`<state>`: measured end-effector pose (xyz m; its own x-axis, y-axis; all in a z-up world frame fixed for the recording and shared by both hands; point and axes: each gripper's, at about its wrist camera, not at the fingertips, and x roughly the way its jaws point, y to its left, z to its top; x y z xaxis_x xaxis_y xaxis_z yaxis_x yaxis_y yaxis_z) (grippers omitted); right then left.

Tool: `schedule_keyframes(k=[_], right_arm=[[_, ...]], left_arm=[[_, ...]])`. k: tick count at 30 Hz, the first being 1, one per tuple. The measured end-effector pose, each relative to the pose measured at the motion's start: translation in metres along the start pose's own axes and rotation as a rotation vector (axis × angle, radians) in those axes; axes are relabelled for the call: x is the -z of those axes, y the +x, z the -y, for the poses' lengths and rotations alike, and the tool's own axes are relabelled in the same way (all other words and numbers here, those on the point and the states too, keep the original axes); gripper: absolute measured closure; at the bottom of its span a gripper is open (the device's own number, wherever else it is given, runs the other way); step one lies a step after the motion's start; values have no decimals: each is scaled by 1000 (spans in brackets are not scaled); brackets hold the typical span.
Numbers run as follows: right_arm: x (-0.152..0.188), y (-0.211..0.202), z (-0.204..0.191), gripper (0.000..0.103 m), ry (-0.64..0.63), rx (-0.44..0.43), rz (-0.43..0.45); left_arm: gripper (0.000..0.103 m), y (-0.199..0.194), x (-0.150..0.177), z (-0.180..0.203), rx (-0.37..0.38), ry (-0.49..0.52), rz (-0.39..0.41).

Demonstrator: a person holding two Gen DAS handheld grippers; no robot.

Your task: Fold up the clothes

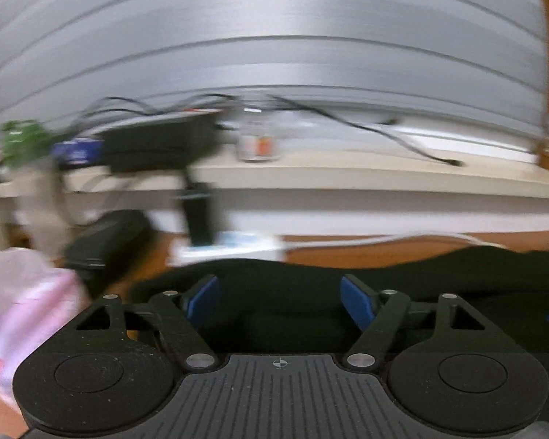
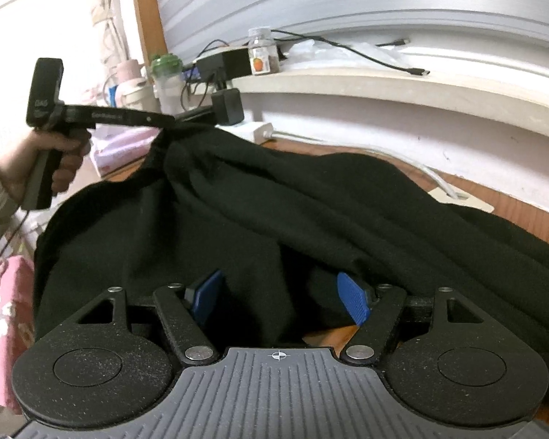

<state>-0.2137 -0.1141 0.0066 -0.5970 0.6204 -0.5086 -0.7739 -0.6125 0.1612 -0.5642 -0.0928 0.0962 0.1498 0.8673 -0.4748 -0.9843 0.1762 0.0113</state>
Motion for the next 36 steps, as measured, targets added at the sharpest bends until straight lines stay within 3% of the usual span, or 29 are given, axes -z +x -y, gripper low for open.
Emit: schedule_keyframes(k=[5, 10, 18, 20, 22, 25, 32, 36], right_arm=[[-4, -28, 4, 34, -61, 107, 36], [3, -81, 36, 29, -114, 310, 79], [47, -146, 130, 28, 39, 530, 38], [57, -153, 150, 28, 98, 542, 34], [67, -155, 166, 28, 157, 537, 37], [76, -154, 175, 29, 206, 524, 42], [77, -155, 173, 28, 198, 523, 59], [76, -157, 176, 28, 214, 514, 65]], left_arm=[[25, 19, 10, 56, 161, 15, -22], [25, 36, 18, 107, 282, 42, -39], [26, 43, 23, 164, 394, 114, -45], [33, 37, 23, 173, 416, 131, -35], [55, 31, 24, 182, 430, 145, -34], [69, 26, 26, 193, 450, 169, -39], [72, 15, 36, 225, 500, 273, -68], [69, 20, 40, 240, 483, 325, -78]])
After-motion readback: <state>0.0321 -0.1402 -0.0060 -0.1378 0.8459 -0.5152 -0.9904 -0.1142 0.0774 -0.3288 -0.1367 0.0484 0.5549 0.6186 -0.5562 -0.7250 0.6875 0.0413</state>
